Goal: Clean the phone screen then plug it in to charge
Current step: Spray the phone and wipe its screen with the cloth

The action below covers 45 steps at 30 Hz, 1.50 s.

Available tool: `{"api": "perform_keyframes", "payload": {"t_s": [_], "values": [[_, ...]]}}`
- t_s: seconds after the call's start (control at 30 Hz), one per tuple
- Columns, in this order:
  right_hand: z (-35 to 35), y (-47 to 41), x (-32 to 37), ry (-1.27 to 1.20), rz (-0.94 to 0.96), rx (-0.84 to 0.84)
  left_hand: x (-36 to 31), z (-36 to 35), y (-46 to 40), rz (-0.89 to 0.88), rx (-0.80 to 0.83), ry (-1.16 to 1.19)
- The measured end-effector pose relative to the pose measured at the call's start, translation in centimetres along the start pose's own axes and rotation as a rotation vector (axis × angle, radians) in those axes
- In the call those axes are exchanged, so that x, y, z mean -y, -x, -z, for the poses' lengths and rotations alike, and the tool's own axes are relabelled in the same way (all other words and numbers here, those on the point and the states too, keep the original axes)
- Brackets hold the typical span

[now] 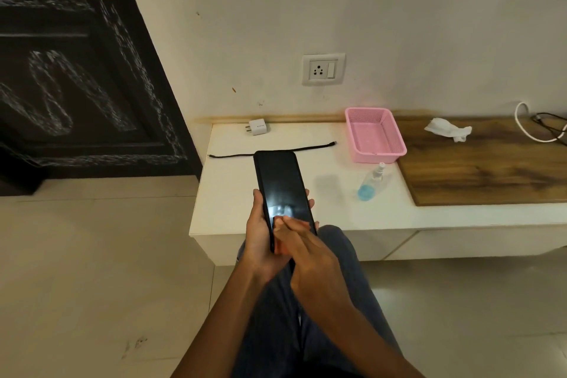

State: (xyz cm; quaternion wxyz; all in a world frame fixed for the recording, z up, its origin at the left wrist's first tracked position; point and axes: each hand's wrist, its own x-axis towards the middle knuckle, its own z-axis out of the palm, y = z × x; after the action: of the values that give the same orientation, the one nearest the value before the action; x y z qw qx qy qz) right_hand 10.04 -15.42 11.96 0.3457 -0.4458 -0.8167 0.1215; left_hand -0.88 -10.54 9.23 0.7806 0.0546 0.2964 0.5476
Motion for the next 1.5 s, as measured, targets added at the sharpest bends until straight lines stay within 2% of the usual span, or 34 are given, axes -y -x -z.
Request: {"api": "perform_keyframes", "payload": {"t_s": [0.2,0.37,0.63,0.77,0.93,1.2,1.33,1.5], "values": [[0.4,0.4,-1.3,0.022,0.114,0.011,0.0,0.2,0.2,-0.007,0.045,0.049],[1.3,0.7,-3.8,0.087,0.051,0.004,-0.2,-0.3,0.3,-0.039,0.072,0.177],[-0.2,0.8,-1.6,0.05,0.042,-0.107,-0.4,0.1,0.2,-0.049,0.028,0.096],[-0.9,0.6,-0.3,-0.013,0.125,-0.054,-0.5,0.2,0.3,-0.02,0.017,0.038],[0.1,0.7,-2.5,0.031,0.184,-0.029,-0.5,0.1,0.6,-0.045,0.032,0.07],[1.5,1.1,-4.2,0.089,0.085,-0.061,-0.6,0.2,0.4,-0.055,0.033,0.093],[0.3,0.9,-2.5,0.06,0.109,-0.109,-0.5,0.0,0.4,-0.059,0.023,0.052],[-0.8,0.6,-0.9,0.006,0.167,-0.066,-0.5,0.0,0.4,-0.002,0.035,0.006]]}}
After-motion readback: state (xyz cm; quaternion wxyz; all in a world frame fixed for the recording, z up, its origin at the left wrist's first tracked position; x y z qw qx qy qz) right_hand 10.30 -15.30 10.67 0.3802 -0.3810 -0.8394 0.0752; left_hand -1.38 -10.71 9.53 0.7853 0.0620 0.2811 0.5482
